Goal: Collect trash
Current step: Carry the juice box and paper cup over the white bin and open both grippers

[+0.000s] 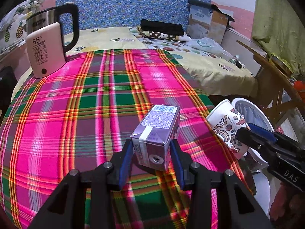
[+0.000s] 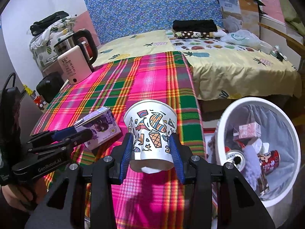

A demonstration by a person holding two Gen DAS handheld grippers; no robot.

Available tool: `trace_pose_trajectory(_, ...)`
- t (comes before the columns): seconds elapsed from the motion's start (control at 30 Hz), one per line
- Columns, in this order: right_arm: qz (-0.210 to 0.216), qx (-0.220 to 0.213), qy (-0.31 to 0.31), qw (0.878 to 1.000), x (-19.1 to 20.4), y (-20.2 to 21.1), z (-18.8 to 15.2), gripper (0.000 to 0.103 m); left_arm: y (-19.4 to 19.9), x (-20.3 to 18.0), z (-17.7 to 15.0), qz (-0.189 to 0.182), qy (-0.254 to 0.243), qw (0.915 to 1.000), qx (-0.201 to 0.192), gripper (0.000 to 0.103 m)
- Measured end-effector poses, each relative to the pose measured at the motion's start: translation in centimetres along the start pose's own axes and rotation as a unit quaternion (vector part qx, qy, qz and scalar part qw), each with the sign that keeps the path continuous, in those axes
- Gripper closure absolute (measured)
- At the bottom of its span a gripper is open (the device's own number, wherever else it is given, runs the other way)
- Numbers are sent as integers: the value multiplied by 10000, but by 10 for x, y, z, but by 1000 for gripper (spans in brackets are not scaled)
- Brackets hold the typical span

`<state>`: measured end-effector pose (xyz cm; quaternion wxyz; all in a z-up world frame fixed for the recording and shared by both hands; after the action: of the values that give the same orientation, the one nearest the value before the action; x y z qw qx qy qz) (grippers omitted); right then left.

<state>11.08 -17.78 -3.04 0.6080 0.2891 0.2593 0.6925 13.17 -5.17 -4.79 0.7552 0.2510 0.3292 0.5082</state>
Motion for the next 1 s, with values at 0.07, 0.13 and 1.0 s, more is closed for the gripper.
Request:
trace_pose_trajectory(0.07,-37,0,-53,10000,-5,1,-2,62,-1,-6,-1,-26,-55,10000,16,61)
trace_pose_trajectory(0.13,-62,-2,-95,9999,-10,3,-3,62,-3,-11,-1,-52,-98,9999,40,61)
trace_pose_trajectory(1.0,-203,-79,-403,9989,-43,16,-11,62,-17,-71,5,-433,-880,9949,237,58)
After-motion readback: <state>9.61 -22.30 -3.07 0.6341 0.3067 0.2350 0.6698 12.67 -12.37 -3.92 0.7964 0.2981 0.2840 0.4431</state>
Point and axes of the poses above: each gripper's, at about its wrist camera, not at the fingertips, and y roughly against the way its jaws point, x to its left, z to its top, the point moved 5 cm from there along -y, roughly the way its jaws point, and after that the axes turned 6 degrees about -z, right-handed, at the moved point
